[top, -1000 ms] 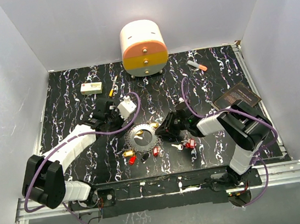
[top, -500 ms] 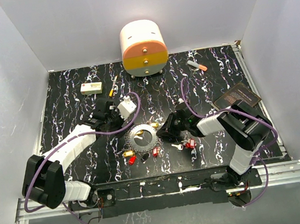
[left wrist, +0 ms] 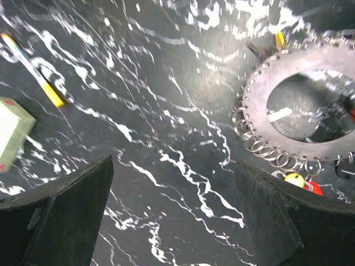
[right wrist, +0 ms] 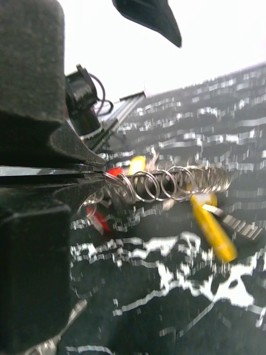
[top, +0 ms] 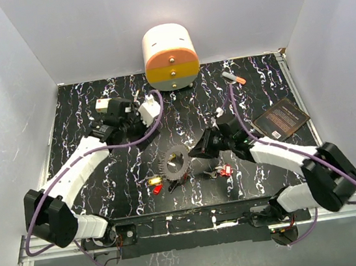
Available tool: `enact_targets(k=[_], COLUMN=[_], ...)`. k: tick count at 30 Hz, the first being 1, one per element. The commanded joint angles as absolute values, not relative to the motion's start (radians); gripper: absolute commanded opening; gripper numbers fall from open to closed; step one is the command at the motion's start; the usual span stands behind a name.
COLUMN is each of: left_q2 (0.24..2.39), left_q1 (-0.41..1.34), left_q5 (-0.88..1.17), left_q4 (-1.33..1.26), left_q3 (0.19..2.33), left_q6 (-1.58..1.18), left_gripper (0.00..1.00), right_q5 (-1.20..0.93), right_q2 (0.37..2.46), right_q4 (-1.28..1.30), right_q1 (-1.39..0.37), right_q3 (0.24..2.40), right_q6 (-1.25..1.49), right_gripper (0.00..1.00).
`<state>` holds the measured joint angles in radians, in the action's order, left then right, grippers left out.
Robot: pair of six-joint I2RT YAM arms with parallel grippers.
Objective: Put the keys on the keyring
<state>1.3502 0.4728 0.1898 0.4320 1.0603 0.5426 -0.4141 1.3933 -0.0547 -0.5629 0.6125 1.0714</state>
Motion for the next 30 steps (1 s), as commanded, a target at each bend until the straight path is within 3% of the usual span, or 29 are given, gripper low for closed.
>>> enact_targets(k=[1, 10, 17, 25, 30], left_q2=[1.318, 1.359, 1.395, 1.345, 1.282], left_q1=[0.476, 0.552, 0.741, 0.742, 0.742], left_q5=[0.306, 0.406, 0.304, 0.147, 0.159], left_q4=[0.591, 0.584, 0.585, 0.613, 0.592], left_q3=[1.215, 1.338, 1.364, 1.429, 1.44], left_q6=[0.581, 0.334, 0.2, 0.317, 0.378], left_gripper=[0.9, 0.95, 0.96, 0.95, 0.95], right_q5=[-0.385, -0.26, -0.158, -0.135, -0.132], right_q2=[1.22, 0.973, 0.938, 0.943, 0.952], right_q4=[0.064, -0.033, 0.069, 0.105, 0.119], right_q1=[-0.563, -0.6, -0.625, -0.629, -0.632], right_q3=[0.693, 0.599, 0.657, 0.685, 0.723], right_q6=[1.126, 1.445, 1.463, 1.438, 1.435], right_gripper=[0.08, 0.08, 0.08, 0.08, 0.08])
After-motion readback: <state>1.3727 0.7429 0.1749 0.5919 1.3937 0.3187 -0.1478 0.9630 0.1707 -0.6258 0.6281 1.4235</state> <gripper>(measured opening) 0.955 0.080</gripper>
